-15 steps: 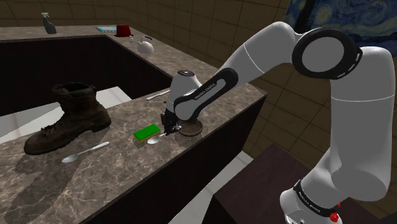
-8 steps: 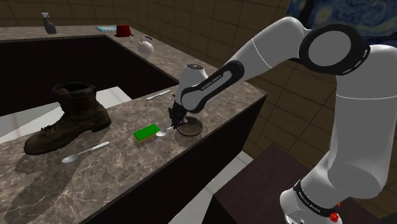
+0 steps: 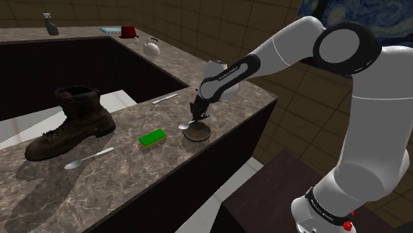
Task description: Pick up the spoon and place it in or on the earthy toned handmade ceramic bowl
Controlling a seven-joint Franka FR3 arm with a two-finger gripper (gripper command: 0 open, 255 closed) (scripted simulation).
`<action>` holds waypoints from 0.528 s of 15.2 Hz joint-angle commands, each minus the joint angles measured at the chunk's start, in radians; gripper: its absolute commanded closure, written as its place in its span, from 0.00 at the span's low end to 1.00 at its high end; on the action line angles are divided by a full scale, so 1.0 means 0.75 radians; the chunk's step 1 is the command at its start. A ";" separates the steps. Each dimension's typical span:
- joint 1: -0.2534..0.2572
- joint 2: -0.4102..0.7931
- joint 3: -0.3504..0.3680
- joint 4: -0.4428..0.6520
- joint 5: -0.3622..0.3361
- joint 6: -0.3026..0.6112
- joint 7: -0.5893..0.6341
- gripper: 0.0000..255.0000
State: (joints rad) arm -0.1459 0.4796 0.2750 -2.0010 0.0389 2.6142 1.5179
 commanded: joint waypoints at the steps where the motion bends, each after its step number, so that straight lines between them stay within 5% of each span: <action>1: -0.050 0.016 -0.003 0.026 0.010 -0.018 -0.065 1.00; 2: -0.096 0.026 -0.006 0.051 0.020 -0.041 -0.122 1.00; 8: -0.085 0.110 -0.019 0.057 0.004 0.036 -0.123 1.00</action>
State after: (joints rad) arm -0.2096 0.5504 0.2623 -1.9612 0.0437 2.6316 1.4282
